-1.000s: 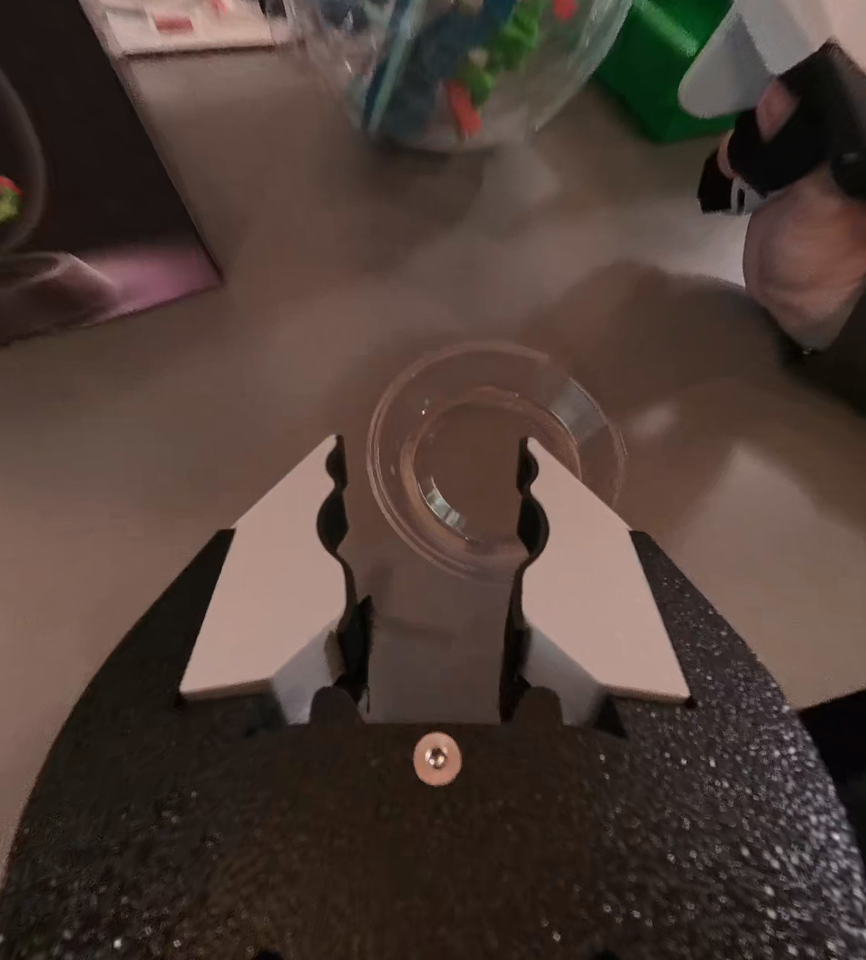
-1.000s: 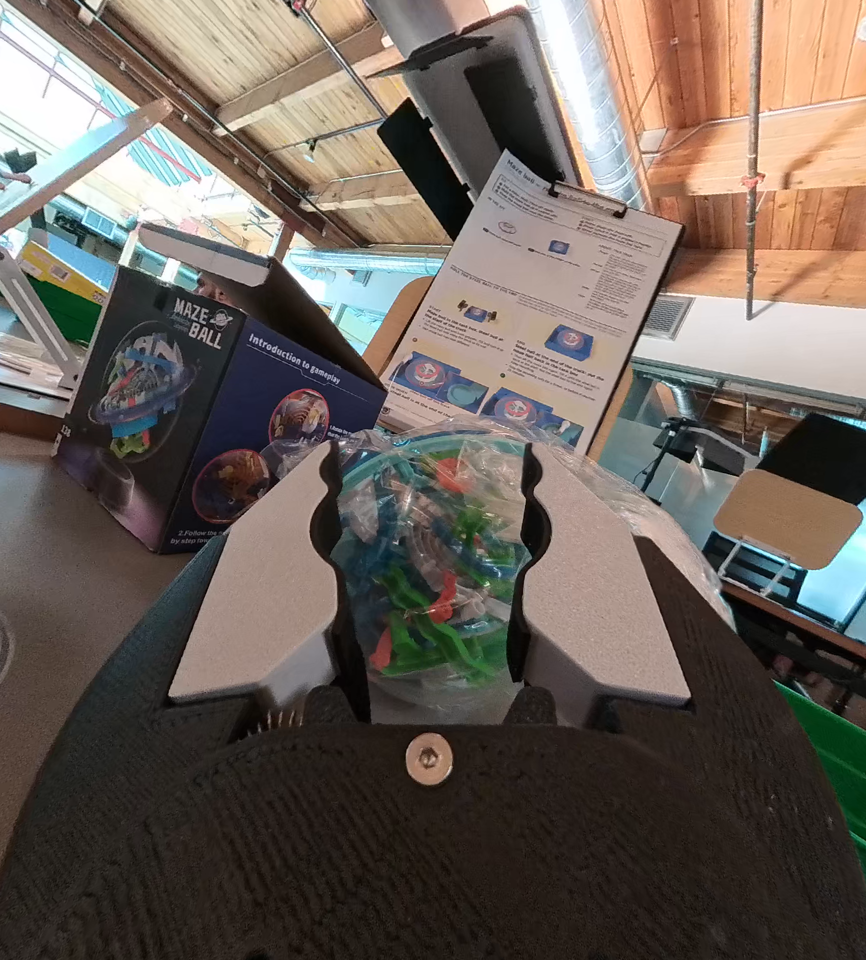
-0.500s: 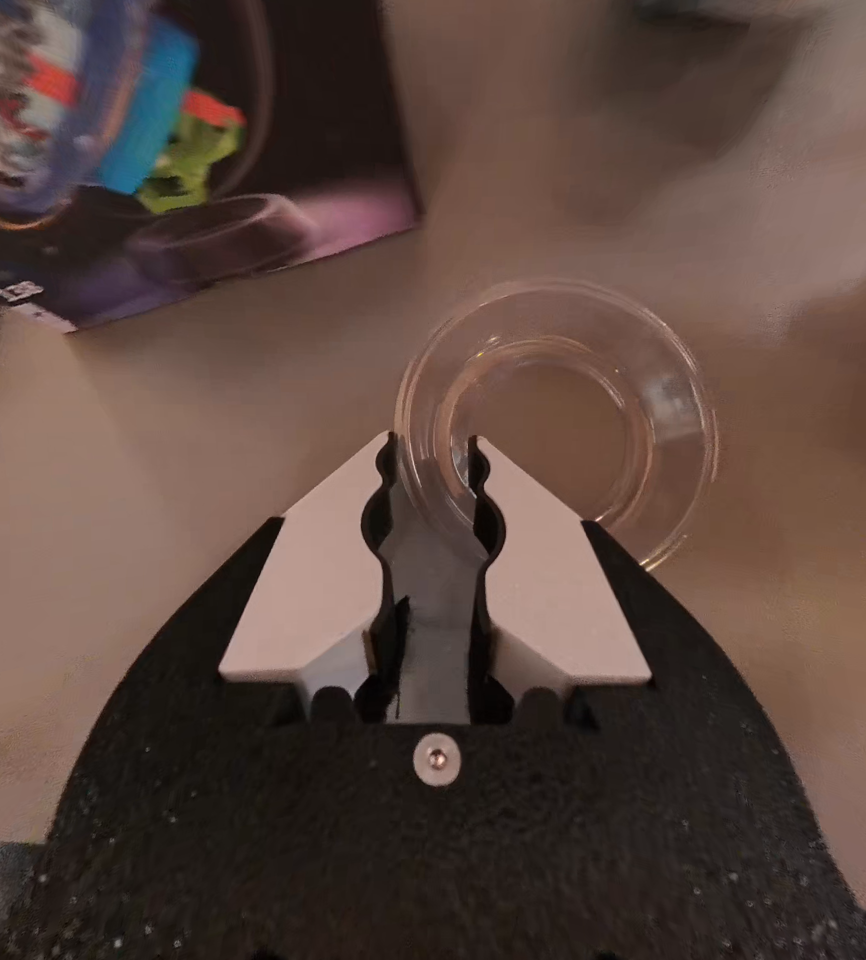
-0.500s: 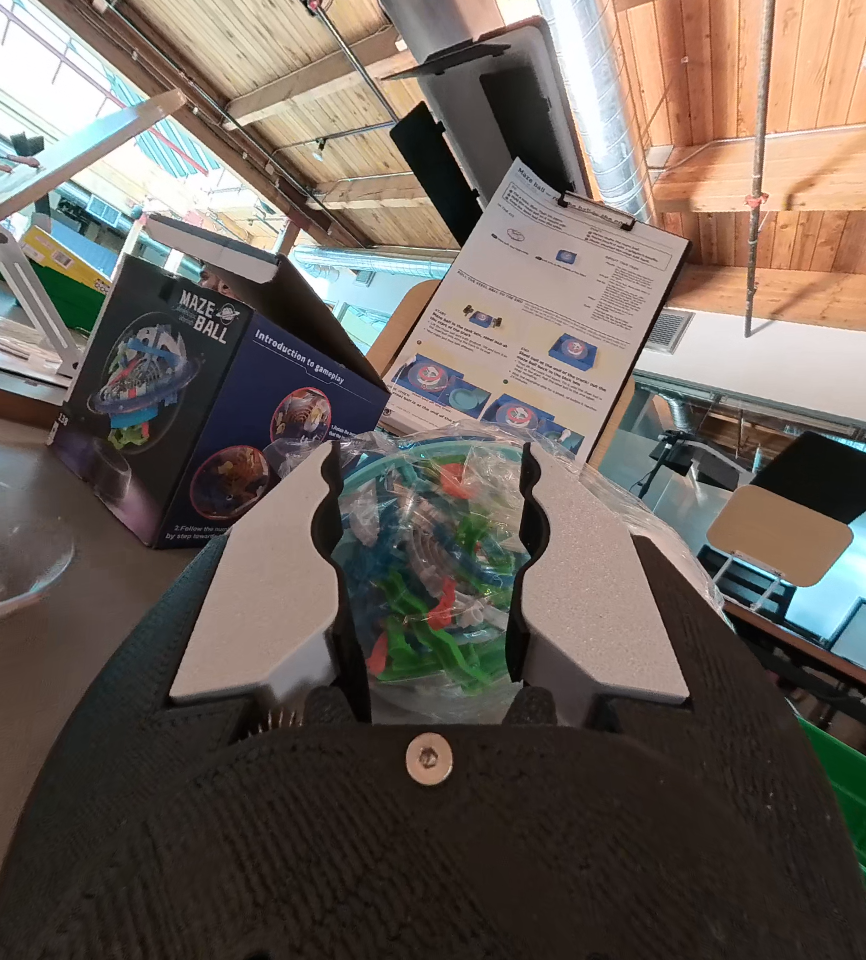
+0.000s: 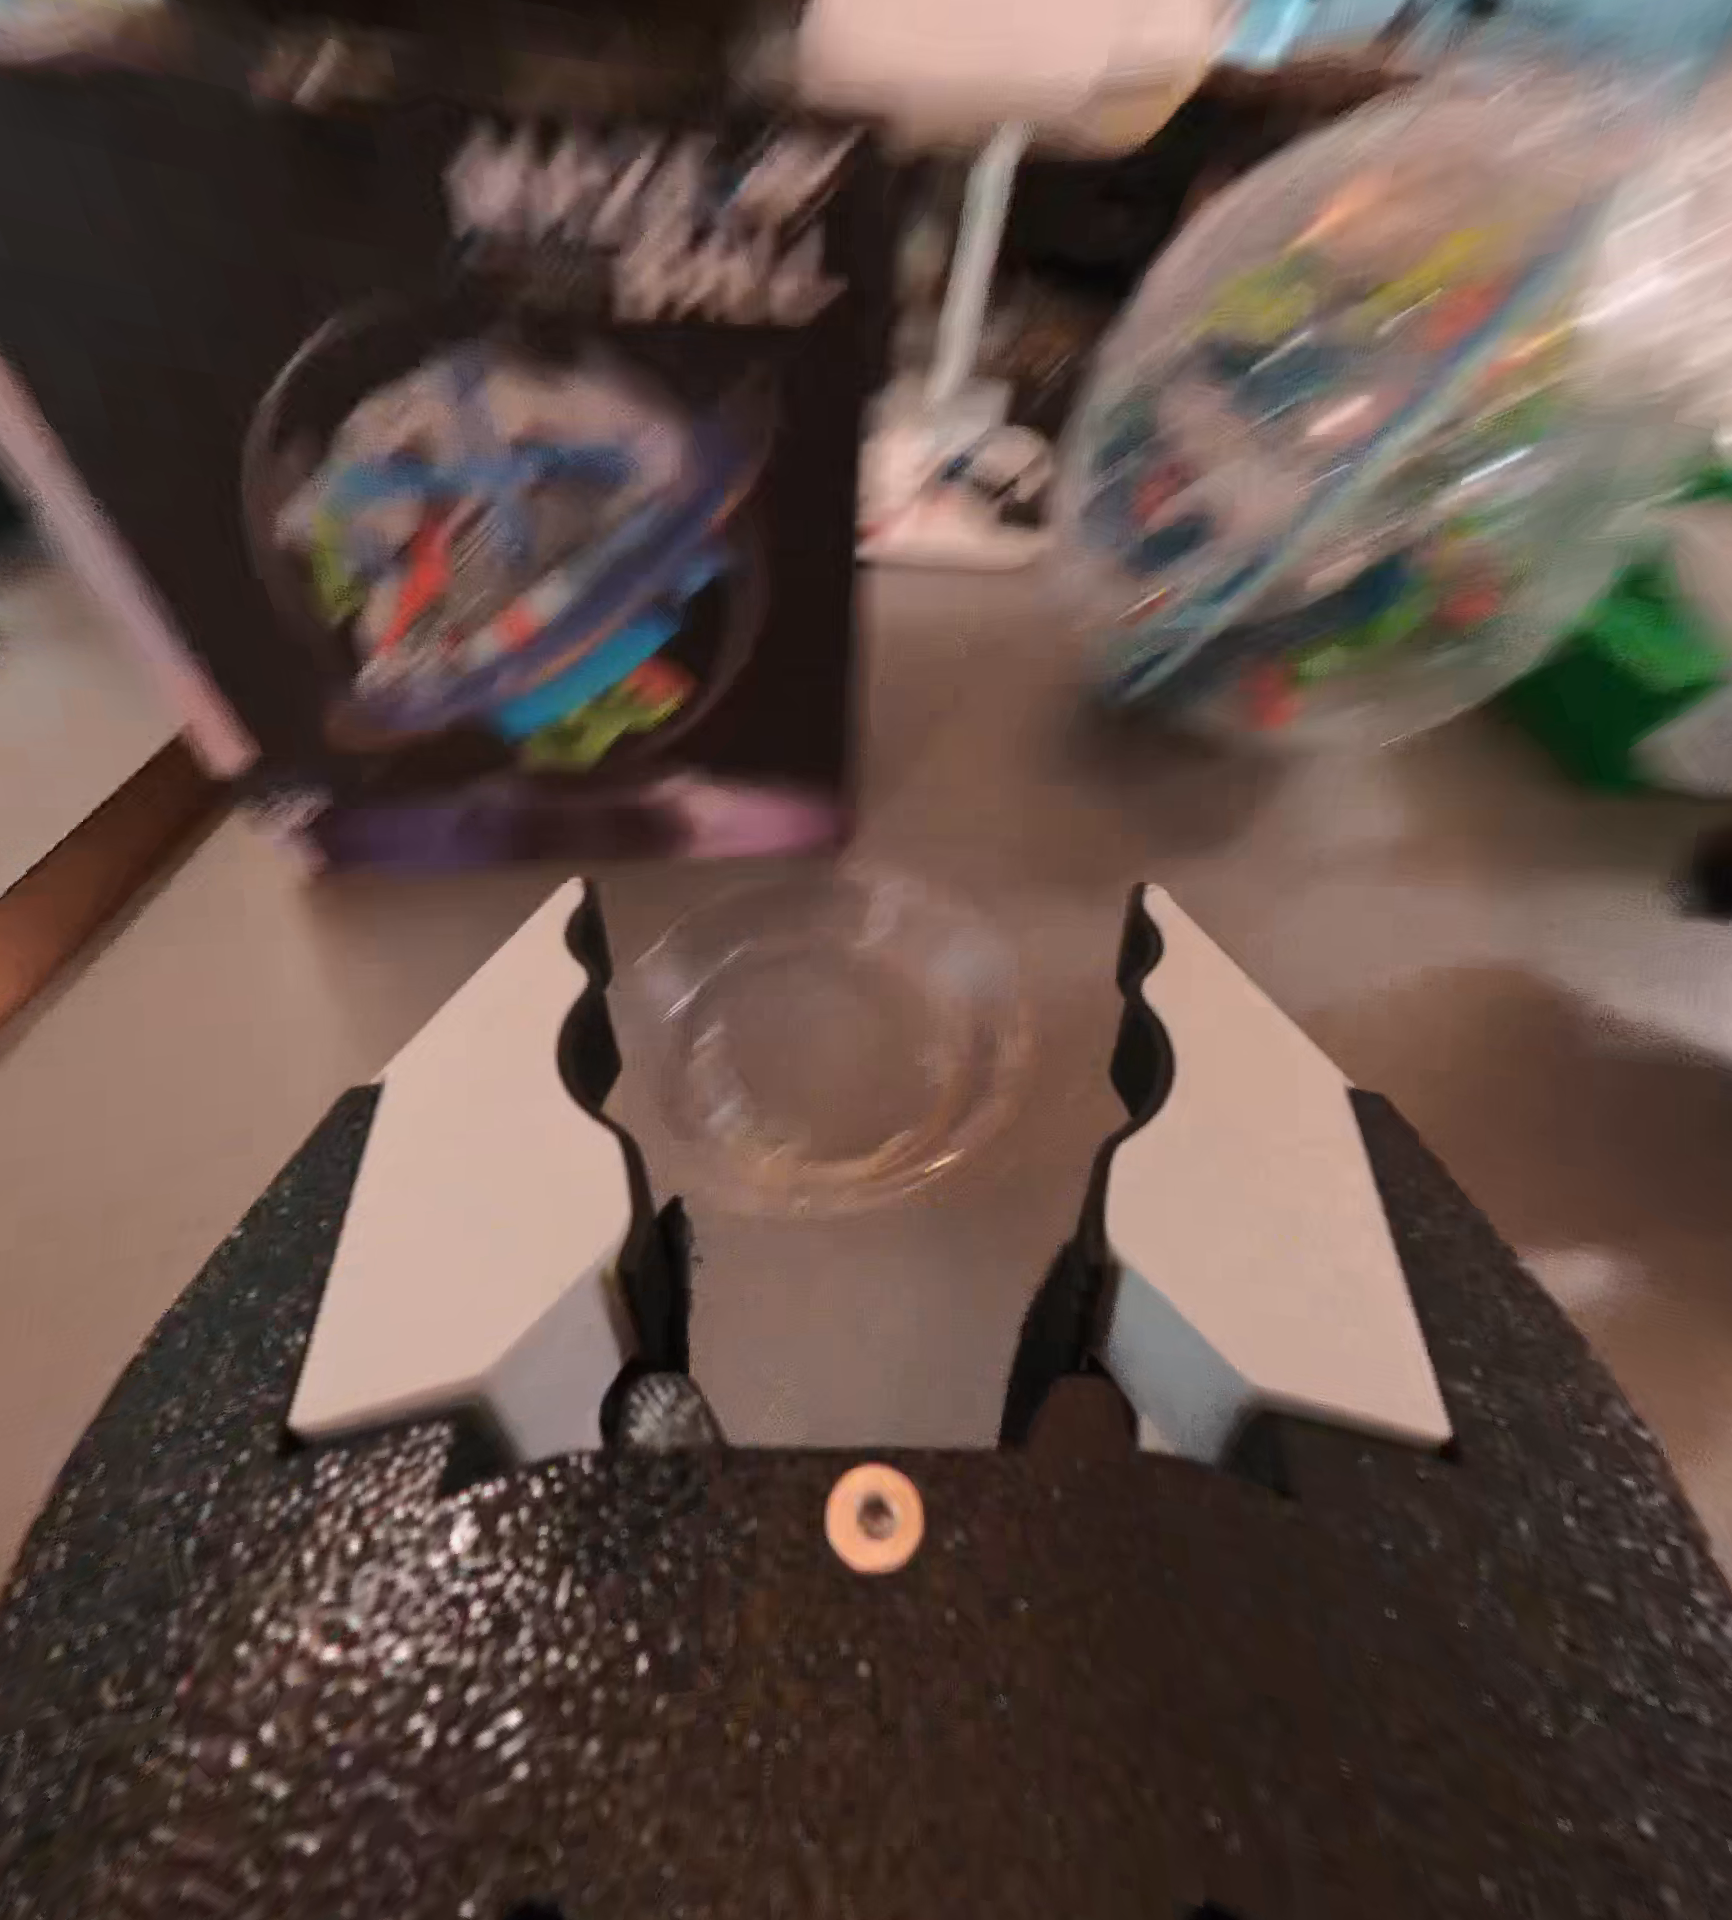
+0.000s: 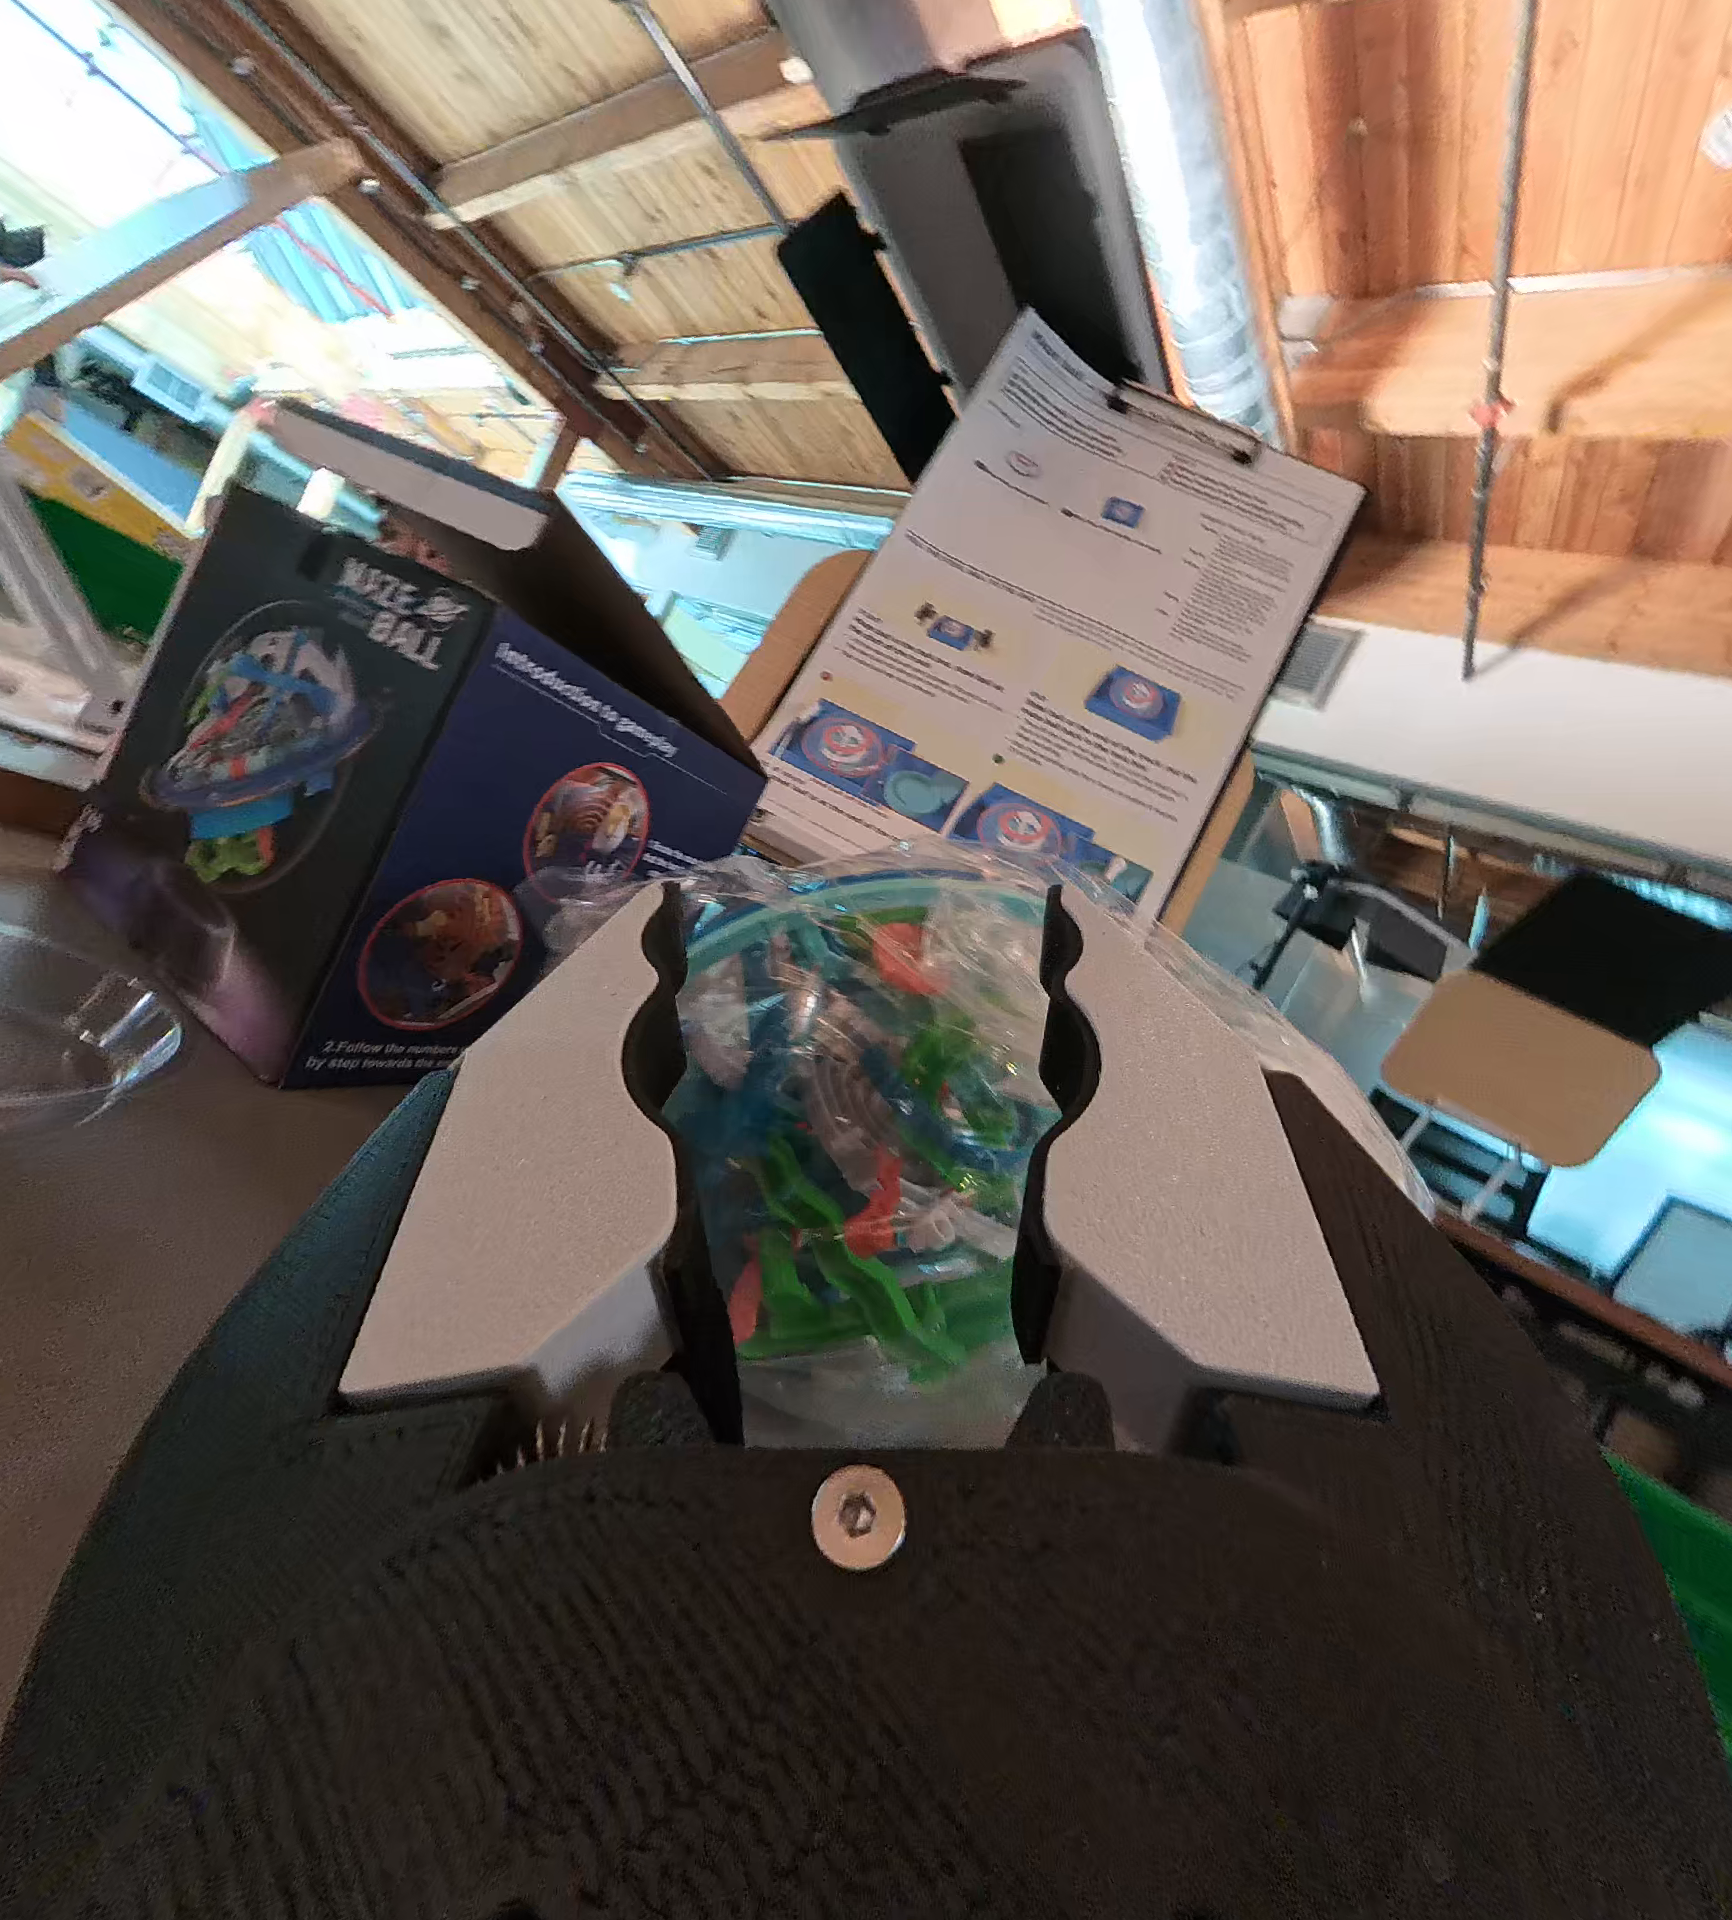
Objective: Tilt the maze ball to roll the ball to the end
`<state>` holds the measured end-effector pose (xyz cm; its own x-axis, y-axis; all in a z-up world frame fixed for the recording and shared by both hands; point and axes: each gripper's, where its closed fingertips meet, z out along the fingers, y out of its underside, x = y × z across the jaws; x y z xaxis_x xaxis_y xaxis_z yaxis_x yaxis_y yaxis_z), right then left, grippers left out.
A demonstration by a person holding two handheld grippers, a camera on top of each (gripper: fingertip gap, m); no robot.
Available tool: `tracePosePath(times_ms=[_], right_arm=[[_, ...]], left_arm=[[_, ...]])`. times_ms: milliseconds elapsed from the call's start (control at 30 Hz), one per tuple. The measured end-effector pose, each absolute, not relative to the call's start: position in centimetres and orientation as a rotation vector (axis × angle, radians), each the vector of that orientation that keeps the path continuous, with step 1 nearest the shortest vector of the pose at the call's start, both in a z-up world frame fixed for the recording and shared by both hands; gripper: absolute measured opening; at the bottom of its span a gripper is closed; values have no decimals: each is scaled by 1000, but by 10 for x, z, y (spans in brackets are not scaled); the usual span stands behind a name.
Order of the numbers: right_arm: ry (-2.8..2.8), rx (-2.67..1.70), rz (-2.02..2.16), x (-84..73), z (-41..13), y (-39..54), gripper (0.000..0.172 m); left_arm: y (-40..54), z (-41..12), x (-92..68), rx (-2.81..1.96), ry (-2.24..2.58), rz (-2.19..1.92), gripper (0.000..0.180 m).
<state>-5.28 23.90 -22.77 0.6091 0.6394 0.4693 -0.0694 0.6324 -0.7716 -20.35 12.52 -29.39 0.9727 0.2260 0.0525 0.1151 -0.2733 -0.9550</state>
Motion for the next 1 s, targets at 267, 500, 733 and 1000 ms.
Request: tracePosePath(times_ms=[267,500,733,1000], right_arm=[[-726,-862,455,-29,-223,262,68],[-777,-846,359,-5,-227,267,67],[-742,-902,316,10,-231,299,68],[-782,-909,231,9,-236,325,72]], left_arm=[[214,-189,-104,-1143,-123,52,81],[268,-218,-78,-1130,281,381,69],[254,-214,-71,-1149,419,232,88],[281,-253,-91,-1371,427,301,90]])
